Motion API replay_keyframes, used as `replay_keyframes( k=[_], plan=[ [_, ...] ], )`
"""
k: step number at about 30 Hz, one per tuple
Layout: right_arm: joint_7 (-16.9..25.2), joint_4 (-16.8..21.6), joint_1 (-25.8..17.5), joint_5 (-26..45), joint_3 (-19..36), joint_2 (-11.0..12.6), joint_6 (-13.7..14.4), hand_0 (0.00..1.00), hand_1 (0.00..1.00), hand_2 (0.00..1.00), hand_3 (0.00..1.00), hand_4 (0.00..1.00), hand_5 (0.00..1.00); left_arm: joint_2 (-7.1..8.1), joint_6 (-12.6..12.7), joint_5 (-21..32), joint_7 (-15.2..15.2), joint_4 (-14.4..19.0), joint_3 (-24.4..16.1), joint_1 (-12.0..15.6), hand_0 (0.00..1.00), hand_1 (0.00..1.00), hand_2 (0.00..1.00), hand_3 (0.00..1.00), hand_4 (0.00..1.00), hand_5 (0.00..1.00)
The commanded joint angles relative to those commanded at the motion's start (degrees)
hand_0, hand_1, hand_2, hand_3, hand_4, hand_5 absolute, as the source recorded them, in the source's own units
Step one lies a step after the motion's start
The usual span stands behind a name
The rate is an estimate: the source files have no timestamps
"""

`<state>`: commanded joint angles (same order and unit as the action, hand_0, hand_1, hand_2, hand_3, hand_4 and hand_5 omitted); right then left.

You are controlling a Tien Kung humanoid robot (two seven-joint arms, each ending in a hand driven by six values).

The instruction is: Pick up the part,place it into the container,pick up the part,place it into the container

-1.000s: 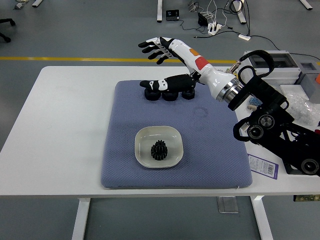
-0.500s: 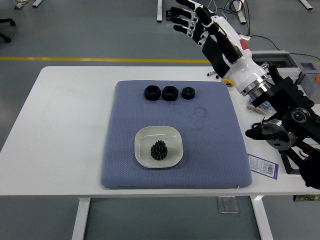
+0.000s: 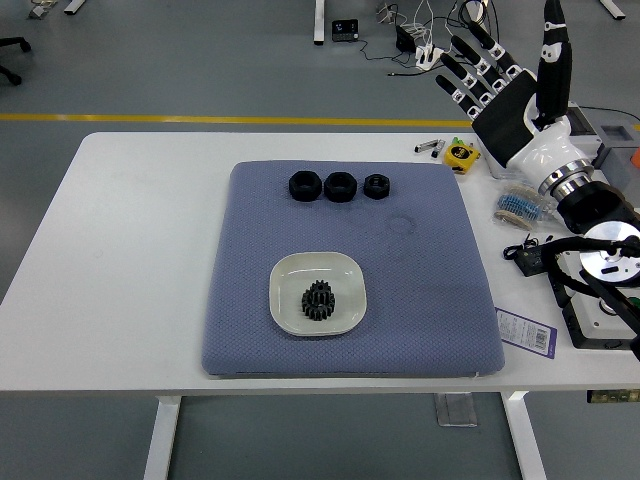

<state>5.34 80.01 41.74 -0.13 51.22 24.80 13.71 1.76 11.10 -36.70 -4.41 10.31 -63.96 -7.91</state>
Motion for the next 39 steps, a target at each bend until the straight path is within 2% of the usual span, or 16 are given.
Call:
replay_keyframes(
  k=[2,5,6,9,14,25,39],
  plan=[
    [-3.0,-1.74,0.14,-1.15,0.3,0.43,2.31,0.958,0.868,0.873,0.881,0.998,0.975,-0.01,0.0,0.23,0.04,0.0,0.12,-0.07,0.71,0.627,0.641,0.567,0.618,0.699],
    [-4.56,-4.04,0.25,-1.41,0.49,0.86,4.26,0.958,0.868,0.873,0.881,0.998,0.975,0.02,-0.05,0.55,0.12,0.0,0.42,-0.2,0.71,0.627,0.641,0.567,0.618,0.699],
    [-4.77,-4.77,0.28,-1.61,0.59,0.95,4.56,0.932,0.853,0.849,0.843,0.998,0.998,0.02,-0.05,0.7,0.15,0.0,0.52,-0.23,0.71,0.627,0.642,0.567,0.617,0.701],
    [-5.36,-7.23,0.57,-3.19,0.85,1.24,4.9,0.932,0.853,0.849,0.843,0.998,0.998,0.01,-0.07,0.93,0.21,0.0,0.68,-0.37,0.71,0.627,0.642,0.567,0.617,0.701],
    [-6.41,-10.35,1.02,-7.25,1.21,1.87,2.21,0.933,0.854,0.851,0.84,0.998,0.998,-0.04,-0.02,1.65,0.38,0.0,1.04,-0.67,0.71,0.626,0.639,0.567,0.617,0.702],
    [-5.51,-15.94,1.0,-16.58,1.78,2.25,-3.98,0.928,0.851,0.848,0.839,0.998,0.997,-0.28,0.07,2.15,0.48,0.0,1.61,-0.95,0.71,0.627,0.64,0.569,0.617,0.702],
    [-3.88,-18.43,0.02,-23.43,3.4,2.37,-5.94,0.925,0.844,0.842,0.832,0.998,0.995,-0.57,0.13,2.36,0.41,0.0,2.16,-0.67,0.71,0.627,0.641,0.569,0.619,0.703]
  ],
)
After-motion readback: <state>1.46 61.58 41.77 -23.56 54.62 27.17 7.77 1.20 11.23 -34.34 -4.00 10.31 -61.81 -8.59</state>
